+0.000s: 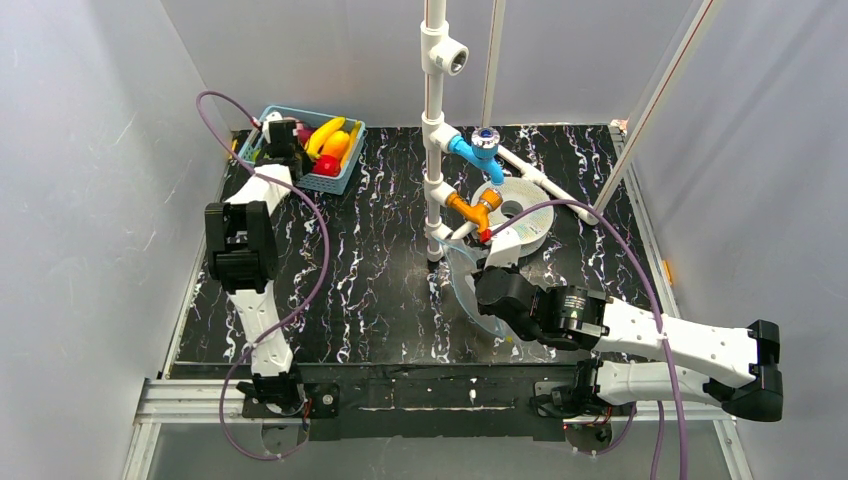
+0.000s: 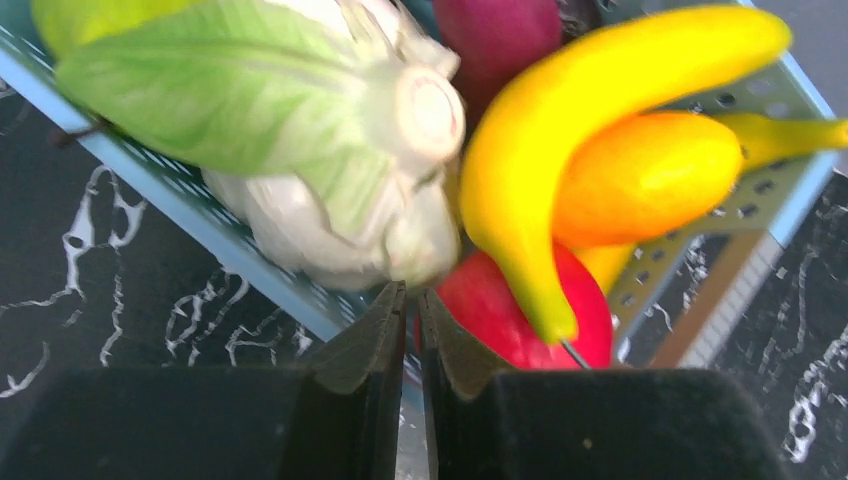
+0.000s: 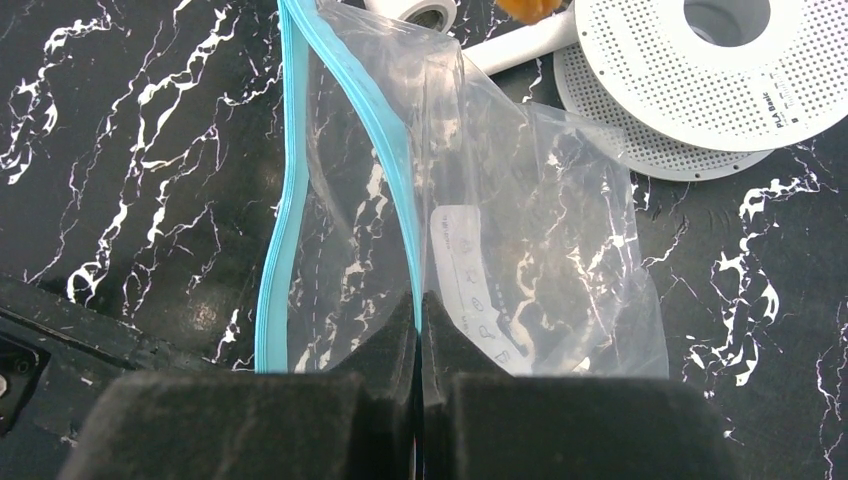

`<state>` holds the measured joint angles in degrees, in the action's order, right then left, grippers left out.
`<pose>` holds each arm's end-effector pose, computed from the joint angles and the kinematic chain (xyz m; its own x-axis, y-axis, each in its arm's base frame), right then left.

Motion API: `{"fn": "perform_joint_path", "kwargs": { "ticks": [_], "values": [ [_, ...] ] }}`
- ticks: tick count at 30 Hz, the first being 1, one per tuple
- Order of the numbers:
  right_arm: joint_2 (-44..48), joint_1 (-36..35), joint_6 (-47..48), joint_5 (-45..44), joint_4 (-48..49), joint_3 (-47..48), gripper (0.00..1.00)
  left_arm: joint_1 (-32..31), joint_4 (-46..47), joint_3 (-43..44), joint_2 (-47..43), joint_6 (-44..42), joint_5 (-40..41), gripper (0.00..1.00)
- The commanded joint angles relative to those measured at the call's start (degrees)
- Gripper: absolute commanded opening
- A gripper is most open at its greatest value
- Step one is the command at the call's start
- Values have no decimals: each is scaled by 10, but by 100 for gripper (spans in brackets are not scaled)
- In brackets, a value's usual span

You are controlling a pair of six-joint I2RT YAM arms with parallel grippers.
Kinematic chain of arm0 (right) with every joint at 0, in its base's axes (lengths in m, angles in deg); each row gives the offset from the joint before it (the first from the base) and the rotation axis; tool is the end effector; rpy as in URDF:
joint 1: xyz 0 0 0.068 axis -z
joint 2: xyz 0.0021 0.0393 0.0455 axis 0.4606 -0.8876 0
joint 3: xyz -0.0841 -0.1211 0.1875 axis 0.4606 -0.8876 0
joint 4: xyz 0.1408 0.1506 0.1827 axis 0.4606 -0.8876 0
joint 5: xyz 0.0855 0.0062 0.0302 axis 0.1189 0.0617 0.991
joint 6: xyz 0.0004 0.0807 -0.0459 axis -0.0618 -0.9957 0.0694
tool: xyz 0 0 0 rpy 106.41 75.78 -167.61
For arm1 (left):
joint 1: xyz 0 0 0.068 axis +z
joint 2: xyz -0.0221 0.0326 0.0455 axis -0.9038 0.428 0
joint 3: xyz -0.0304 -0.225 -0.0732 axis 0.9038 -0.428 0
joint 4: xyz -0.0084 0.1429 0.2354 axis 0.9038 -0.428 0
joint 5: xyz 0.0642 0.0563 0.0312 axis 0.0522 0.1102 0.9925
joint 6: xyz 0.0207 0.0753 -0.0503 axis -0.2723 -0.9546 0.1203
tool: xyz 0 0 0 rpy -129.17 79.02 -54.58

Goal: Place the food in the zip-top bag and seal the zipper
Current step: Move the bin to the center of the board.

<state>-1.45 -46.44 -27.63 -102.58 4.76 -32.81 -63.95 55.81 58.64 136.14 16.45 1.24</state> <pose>0.1291 0.2383 0.2647 -0.4457 -0.0619 -0.8930 -0.3487 0.9308 0.1095 0.5190 0.0217 0.1696 -0.3546 -0.4376 -0.8263 -0.3671 0.8779 -0.3074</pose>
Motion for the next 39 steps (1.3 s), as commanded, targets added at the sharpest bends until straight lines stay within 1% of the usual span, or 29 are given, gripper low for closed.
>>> {"fn": "perform_joint_path", "kwargs": {
  "ticks": [1,3,8,11,12,15,19,27,28,32,36,39],
  "values": [
    [1,4,8,-16,13,4,1,20,-106,61,35,-21,46,12],
    [2,6,7,-15,12,4,1,26,-174,114,66,-25,40,15],
    [6,8,1,-13,10,4,1,28,-316,219,123,-52,9,16],
    [3,9,1,-13,9,7,1,29,-377,234,123,-45,9,16],
    [3,9,1,-13,10,8,1,28,-385,225,114,-41,9,16],
    [-6,9,1,0,11,13,1,29,-385,147,71,-25,6,16],
    [-20,9,0,18,8,24,1,30,-368,47,12,-9,-22,17],
    [-51,9,6,39,-6,49,1,31,-357,-97,-118,0,-53,20],
    [-56,9,8,44,-5,53,1,30,-356,-109,-135,-4,-54,22],
    [-86,8,6,63,-19,84,1,30,-358,-125,-195,-31,-41,39],
    [-124,6,1,91,-36,119,1,30,-352,-113,-233,-53,-37,46],
    [-146,5,-2,90,-52,145,1,30,-317,-136,-262,-72,-24,53]
  ]
}}
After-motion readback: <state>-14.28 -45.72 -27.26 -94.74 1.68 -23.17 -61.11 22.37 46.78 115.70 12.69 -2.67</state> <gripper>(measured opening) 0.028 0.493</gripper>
